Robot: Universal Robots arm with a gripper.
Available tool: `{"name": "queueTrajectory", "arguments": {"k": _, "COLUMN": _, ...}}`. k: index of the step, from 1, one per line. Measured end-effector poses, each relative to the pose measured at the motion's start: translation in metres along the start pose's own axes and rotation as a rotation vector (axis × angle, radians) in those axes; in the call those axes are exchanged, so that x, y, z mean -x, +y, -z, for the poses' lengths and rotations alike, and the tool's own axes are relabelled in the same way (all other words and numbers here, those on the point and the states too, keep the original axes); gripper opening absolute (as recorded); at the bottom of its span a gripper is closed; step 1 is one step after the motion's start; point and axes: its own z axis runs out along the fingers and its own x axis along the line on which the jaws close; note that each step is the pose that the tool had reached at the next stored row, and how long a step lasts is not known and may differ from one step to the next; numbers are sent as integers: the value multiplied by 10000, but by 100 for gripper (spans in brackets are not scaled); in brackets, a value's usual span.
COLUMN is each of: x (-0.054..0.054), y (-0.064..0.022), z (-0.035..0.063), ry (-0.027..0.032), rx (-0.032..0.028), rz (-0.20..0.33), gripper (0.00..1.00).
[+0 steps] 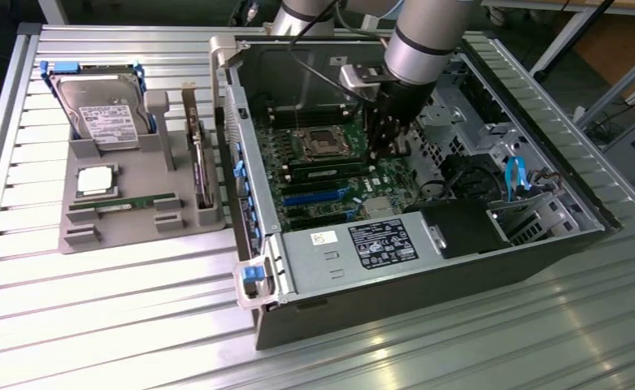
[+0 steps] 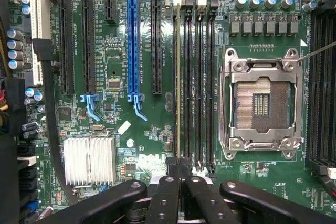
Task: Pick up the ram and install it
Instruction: 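Press down the ram until it locks into place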
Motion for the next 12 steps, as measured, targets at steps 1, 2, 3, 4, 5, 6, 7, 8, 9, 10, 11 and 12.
{"name": "queueTrajectory", "arguments": {"k": 1, "x": 0, "y": 0, "z": -13, "ry": 2, "rx": 1, "rz": 0, "gripper": 10}}
{"name": "queueTrajectory", "arguments": {"k": 2, "x": 0, "y": 0, "z": -14, "ry": -3, "rx": -1, "rz": 0, "gripper": 10}}
{"name": "queueTrajectory", "arguments": {"k": 3, "x": 1, "y": 0, "z": 22, "ry": -11, "rx": -7, "rz": -1, "gripper": 10}}
{"name": "queueTrajectory", "arguments": {"k": 4, "x": 0, "y": 0, "z": 67, "ry": -7, "rx": -6, "rz": -1, "gripper": 10}}
{"name": "queueTrajectory", "arguments": {"k": 5, "x": -1, "y": 1, "z": 108, "ry": -2, "rx": -5, "rz": 0, "gripper": 10}}
{"name": "queueTrajectory", "arguments": {"k": 6, "x": -1, "y": 1, "z": 137, "ry": -5, "rx": -6, "rz": 0, "gripper": 10}}
{"name": "queueTrajectory", "arguments": {"k": 7, "x": -1, "y": 2, "z": 140, "ry": -6, "rx": -6, "rz": 0, "gripper": 10}}
{"name": "queueTrajectory", "arguments": {"k": 8, "x": -2, "y": 21, "z": 140, "ry": -7, "rx": -6, "rz": 3, "gripper": 10}}
{"name": "queueTrajectory", "arguments": {"k": 9, "x": -2, "y": 52, "z": 140, "ry": -7, "rx": -6, "rz": 5, "gripper": 10}}
{"name": "queueTrajectory", "arguments": {"k": 10, "x": -2, "y": 106, "z": 140, "ry": -6, "rx": -9, "rz": 6, "gripper": 10}}
{"name": "queueTrajectory", "arguments": {"k": 11, "x": -3, "y": 148, "z": 139, "ry": -6, "rx": -13, "rz": 5, "gripper": 10}}
{"name": "queueTrajectory", "arguments": {"k": 12, "x": -3, "y": 216, "z": 137, "ry": -9, "rx": -19, "rz": 6, "gripper": 10}}
